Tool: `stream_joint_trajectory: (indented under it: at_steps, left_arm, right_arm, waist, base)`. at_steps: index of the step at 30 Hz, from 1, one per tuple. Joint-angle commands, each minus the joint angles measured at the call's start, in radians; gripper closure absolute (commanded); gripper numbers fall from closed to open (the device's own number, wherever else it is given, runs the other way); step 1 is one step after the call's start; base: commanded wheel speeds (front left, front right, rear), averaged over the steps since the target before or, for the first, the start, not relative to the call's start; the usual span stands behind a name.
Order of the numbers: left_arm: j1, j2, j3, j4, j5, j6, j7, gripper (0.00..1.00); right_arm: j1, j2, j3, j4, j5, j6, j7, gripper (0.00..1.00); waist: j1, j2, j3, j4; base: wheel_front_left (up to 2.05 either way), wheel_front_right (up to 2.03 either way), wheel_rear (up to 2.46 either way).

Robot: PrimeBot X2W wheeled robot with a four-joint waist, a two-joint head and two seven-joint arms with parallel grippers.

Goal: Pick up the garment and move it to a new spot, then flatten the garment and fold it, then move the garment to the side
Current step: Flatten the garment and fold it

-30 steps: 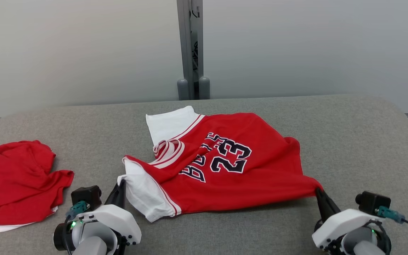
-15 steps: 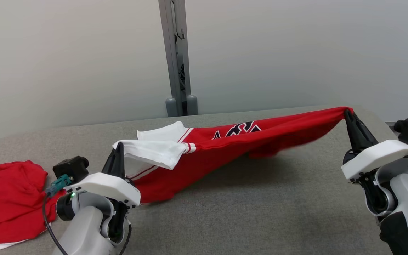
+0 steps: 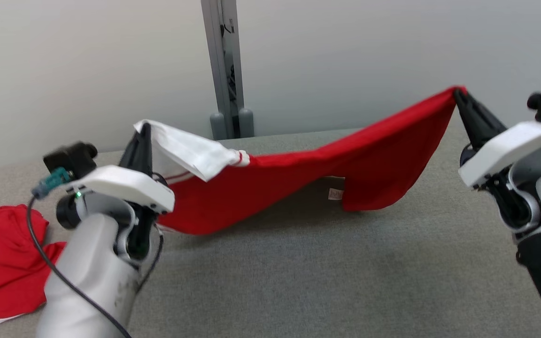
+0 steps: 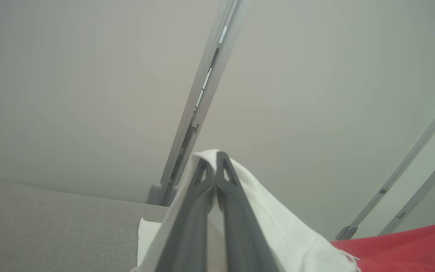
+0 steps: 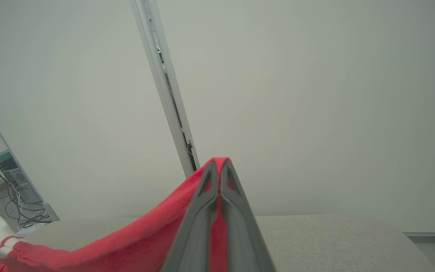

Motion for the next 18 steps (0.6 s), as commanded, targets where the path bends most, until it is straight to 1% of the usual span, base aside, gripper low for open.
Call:
stream_joint_trajectory:
  at_steps: [1, 3, 7, 9, 10, 12, 15, 16, 17, 18]
  left_arm:
    - [-0.065, 0.022, 0.008, 0.016, -0.001, 0.009, 0.027, 1.0]
    - [-0.162, 0.041, 0.001, 0.048, 0.01, 0.009, 0.074, 1.0]
    - [-0.408, 0.082, -0.007, 0.113, 0.028, 0.02, 0.166, 1.0]
    - [-0.544, 0.089, -0.008, 0.149, 0.037, 0.027, 0.189, 1.0]
    - [-0.603, 0.097, -0.008, 0.169, 0.048, 0.032, 0.183, 1.0]
    - [-0.722, 0.097, -0.003, 0.21, 0.057, 0.044, 0.154, 1.0]
    - [-0.889, 0.082, 0.016, 0.264, 0.079, 0.099, 0.053, 1.0]
    - [-0.93, 0.074, 0.026, 0.285, 0.079, 0.115, 0.013, 1.0]
    - [-0.93, 0.074, 0.026, 0.285, 0.079, 0.115, 0.013, 1.0]
    - [-0.968, 0.065, 0.032, 0.303, 0.08, 0.125, -0.017, 1.0]
  right_arm:
    - [-0.061, -0.007, 0.004, 0.0, -0.01, 0.0, 0.022, 1.0]
    - [-0.147, 0.004, 0.014, 0.03, -0.015, 0.0, 0.056, 1.0]
    - [-0.378, 0.021, 0.026, 0.104, -0.025, 0.0, 0.097, 1.0]
    - [-0.5, 0.043, 0.004, 0.164, -0.002, 0.0, 0.095, 1.0]
    - [-0.552, 0.05, 0.002, 0.195, -0.003, 0.0, 0.085, 1.0]
    - [-0.668, 0.058, 0.005, 0.26, -0.024, 0.0, 0.044, 1.0]
    - [-0.831, 0.055, -0.013, 0.359, -0.06, 0.0, -0.074, 1.0]
    - [-0.873, 0.059, -0.014, 0.392, -0.078, 0.0, -0.126, 1.0]
    - [-0.873, 0.059, -0.014, 0.392, -0.078, 0.0, -0.126, 1.0]
    - [-0.914, 0.067, -0.017, 0.419, -0.088, 0.0, -0.178, 1.0]
  waist:
    - [0.0, 0.0, 0.046, -0.012]
    - [0.0, 0.0, 0.09, -0.022]
    - [0.0, 0.0, 0.245, -0.042]
    - [0.0, 0.0, 0.327, -0.042]
    - [0.0, 0.0, 0.357, -0.045]
    - [0.0, 0.0, 0.408, -0.048]
    - [0.0, 0.0, 0.474, -0.041]
    - [0.0, 0.0, 0.489, -0.037]
    - [0.0, 0.0, 0.489, -0.037]
    - [0.0, 0.0, 0.502, -0.034]
  base:
    - [0.0, 0.0, 0.0]
    - [0.0, 0.0, 0.0]
    - [0.0, 0.0, 0.0]
    - [0.0, 0.0, 0.0]
    - [0.0, 0.0, 0.0]
    - [0.0, 0.0, 0.0]
    - [0.0, 0.0, 0.0]
    - [0.0, 0.0, 0.0]
    - [0.0, 0.0, 0.0]
    - [0.0, 0.0, 0.0]
